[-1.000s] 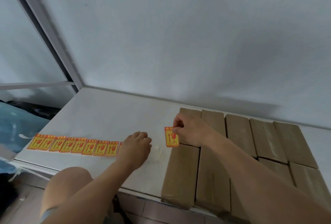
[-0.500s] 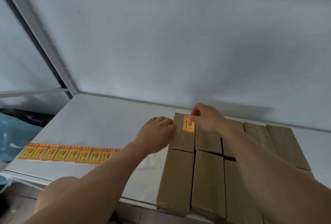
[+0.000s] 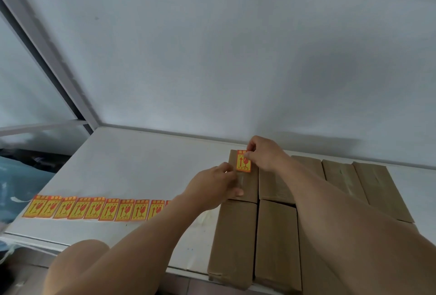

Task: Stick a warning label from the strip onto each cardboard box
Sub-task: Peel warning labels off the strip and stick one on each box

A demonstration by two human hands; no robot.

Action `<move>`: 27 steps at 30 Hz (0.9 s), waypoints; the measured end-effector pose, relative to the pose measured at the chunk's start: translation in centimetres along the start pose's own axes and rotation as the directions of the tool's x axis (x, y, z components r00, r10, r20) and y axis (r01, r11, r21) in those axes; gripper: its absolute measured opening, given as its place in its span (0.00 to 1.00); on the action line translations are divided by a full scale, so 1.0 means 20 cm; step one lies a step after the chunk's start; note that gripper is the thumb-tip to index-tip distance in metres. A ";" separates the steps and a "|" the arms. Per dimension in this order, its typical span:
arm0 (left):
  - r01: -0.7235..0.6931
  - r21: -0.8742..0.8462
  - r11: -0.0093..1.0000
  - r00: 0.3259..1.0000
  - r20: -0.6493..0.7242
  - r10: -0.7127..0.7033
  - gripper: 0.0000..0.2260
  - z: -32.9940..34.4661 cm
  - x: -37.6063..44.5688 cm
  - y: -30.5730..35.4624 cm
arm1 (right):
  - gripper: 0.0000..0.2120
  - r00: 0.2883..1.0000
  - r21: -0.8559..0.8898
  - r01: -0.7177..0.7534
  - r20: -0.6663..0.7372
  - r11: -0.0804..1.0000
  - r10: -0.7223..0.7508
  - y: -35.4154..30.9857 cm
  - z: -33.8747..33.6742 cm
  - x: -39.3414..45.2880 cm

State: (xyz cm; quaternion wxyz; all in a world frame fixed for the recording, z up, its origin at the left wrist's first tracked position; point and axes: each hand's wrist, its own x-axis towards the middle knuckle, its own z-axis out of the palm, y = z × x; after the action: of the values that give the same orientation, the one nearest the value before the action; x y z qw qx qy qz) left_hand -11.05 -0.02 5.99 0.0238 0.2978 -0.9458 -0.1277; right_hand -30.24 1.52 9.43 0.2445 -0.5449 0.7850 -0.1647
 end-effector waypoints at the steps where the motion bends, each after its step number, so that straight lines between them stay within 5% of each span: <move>1: 0.001 -0.005 1.000 1.000 0.002 -0.001 0.22 0.00 0.00 0.00 | 0.06 1.000 -0.003 -0.004 0.004 1.000 0.004 0.00 0.01 0.00; 17: 0.004 -0.027 1.000 1.000 -0.011 -0.004 0.21 0.00 -0.01 0.01 | 0.08 0.996 -0.133 -0.038 -0.085 0.990 0.027 -0.02 0.09 0.00; 23: 0.027 -0.083 0.996 0.999 -0.024 -0.029 0.20 0.01 -0.01 0.02 | 0.14 0.950 -0.348 0.153 -0.207 0.925 -0.235 0.03 0.13 -0.05; 27: 0.046 -0.116 0.992 0.997 -0.051 -0.052 0.18 0.02 -0.01 0.02 | 0.19 0.960 -0.327 0.142 -0.185 0.934 -0.210 0.08 0.18 -0.11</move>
State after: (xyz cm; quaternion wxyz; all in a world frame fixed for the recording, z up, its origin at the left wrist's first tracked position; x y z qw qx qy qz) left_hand -11.05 0.52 5.63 0.0630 0.3223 -0.9283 -0.1742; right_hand -28.76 4.21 6.05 0.0528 -0.6236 0.7708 -0.1192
